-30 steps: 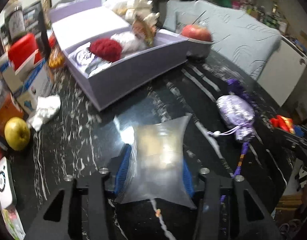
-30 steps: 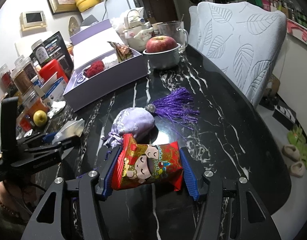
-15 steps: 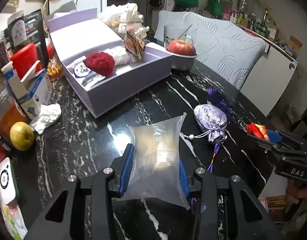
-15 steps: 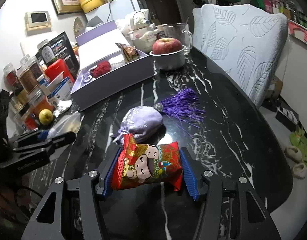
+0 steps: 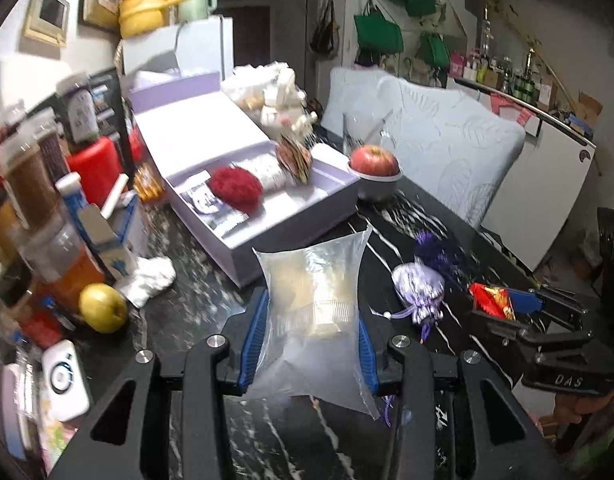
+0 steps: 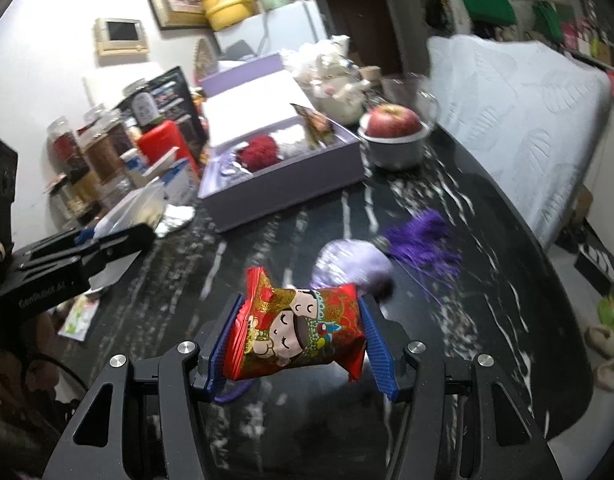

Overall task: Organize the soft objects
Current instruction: 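Carry the zip bag and red cartoon packet toward the gift box, then lower the zip bag with the left tool while the right tool lowers the red cartoon packet into the box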

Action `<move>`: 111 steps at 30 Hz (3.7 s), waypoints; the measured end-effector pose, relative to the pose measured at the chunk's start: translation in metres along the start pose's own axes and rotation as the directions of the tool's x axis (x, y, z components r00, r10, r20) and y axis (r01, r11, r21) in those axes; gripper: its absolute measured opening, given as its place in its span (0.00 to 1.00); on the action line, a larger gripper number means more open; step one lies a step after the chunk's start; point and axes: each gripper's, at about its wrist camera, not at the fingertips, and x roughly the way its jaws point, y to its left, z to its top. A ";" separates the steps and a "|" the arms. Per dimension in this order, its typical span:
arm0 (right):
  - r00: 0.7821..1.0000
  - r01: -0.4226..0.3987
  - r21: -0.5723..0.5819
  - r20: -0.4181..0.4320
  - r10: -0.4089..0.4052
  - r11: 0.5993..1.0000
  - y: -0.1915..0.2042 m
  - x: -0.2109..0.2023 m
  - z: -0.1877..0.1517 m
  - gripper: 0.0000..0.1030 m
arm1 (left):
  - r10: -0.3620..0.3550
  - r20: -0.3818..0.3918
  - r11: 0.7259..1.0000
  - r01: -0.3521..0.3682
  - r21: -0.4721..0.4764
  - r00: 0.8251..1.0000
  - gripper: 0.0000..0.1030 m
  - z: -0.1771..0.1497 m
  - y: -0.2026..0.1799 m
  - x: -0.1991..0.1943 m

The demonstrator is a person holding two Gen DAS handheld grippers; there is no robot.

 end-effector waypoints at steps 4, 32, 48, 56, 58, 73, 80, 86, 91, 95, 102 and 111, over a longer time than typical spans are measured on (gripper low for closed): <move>0.998 -0.050 -0.036 0.023 0.051 0.998 0.015 -0.004 0.014 0.55 | 0.018 0.037 1.000 -0.018 -0.001 0.999 0.39 0.010 0.007 -0.010; 0.972 -0.109 -0.232 0.176 0.152 0.967 0.059 0.024 0.159 0.55 | 0.092 0.232 0.996 -0.093 -0.008 0.968 0.39 0.113 0.057 0.006; 0.965 -0.076 -0.265 0.225 0.138 0.961 0.046 0.086 0.235 0.55 | 0.165 0.255 0.986 -0.158 -0.051 0.953 0.39 0.164 0.088 0.087; 0.969 -0.079 -0.266 0.207 0.137 0.961 0.037 0.131 0.263 0.55 | 0.198 0.206 0.980 -0.187 -0.069 0.958 0.39 0.174 0.106 0.135; 0.971 -0.081 -0.265 0.199 0.136 0.961 0.035 0.144 0.267 0.55 | 0.201 0.184 0.979 -0.191 -0.067 0.962 0.39 0.174 0.111 0.147; 0.989 -0.089 -0.211 0.098 0.112 0.973 0.015 0.220 0.270 0.55 | 0.159 -0.022 0.986 -0.160 -0.045 0.987 0.39 0.165 0.134 0.223; 0.996 -0.072 -0.210 0.030 0.080 0.975 0.007 0.245 0.263 0.55 | 0.144 -0.103 0.989 -0.147 -0.024 0.984 0.39 0.155 0.131 0.246; 0.998 -0.065 -0.205 0.002 0.066 0.977 0.001 0.257 0.260 0.55 | 0.165 -0.139 0.986 -0.164 0.017 0.976 0.39 0.150 0.125 0.255; 0.998 -0.061 -0.211 -0.029 0.056 0.976 0.000 0.267 0.257 0.55 | 0.140 -0.198 0.989 -0.146 -0.018 0.970 0.40 0.144 0.131 0.267; 0.997 -0.065 -0.213 -0.047 0.057 0.975 0.000 0.272 0.255 0.55 | 0.101 -0.212 0.990 -0.120 -0.078 0.972 0.42 0.142 0.141 0.269; 0.990 -0.095 -0.196 -0.121 0.072 0.976 -0.002 0.291 0.249 0.56 | 0.124 -0.219 0.985 -0.146 -0.089 0.968 0.49 0.141 0.141 0.270; 0.978 -0.043 -0.197 -0.209 0.001 0.979 -0.003 0.312 0.247 0.56 | 0.139 -0.220 0.980 -0.166 -0.110 0.965 0.55 0.143 0.146 0.269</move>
